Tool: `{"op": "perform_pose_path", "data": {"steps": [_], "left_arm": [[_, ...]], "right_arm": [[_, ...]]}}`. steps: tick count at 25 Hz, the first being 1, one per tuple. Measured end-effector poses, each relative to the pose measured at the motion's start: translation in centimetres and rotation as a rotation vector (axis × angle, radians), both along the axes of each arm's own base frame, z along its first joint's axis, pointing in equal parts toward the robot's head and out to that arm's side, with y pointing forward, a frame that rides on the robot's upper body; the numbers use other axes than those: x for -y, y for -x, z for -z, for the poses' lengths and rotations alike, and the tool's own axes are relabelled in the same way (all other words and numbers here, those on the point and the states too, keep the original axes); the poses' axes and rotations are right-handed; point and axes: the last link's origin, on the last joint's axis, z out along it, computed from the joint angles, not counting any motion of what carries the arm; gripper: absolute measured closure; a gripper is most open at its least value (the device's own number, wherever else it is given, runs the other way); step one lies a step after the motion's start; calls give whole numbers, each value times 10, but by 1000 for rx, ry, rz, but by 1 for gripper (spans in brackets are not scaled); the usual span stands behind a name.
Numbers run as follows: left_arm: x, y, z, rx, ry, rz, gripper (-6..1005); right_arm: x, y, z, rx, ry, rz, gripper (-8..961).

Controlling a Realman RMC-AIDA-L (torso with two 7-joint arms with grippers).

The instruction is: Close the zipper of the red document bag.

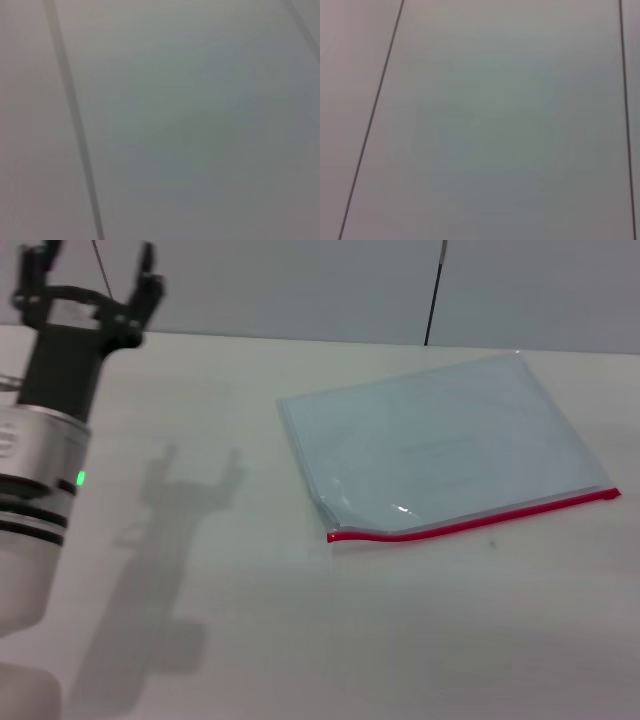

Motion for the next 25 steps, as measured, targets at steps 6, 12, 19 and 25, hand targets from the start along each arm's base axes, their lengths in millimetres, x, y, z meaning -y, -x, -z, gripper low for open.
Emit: {"op": "perform_pose_path", "data": {"steps": [6, 12, 19, 25], "left_arm": [[-2, 25, -18, 193, 30, -3, 117], [-3, 29, -21, 185, 29, -6, 106], [-5, 29, -18, 169, 35, -4, 106], [-7, 28, -13, 145, 42, -4, 106]], "right_arm": [[3, 1, 5, -41, 1, 3, 65], [4, 0, 6, -46, 1, 5, 65], [4, 1, 7, -56, 4, 2, 65], [4, 1, 7, -56, 6, 7, 65]]}}
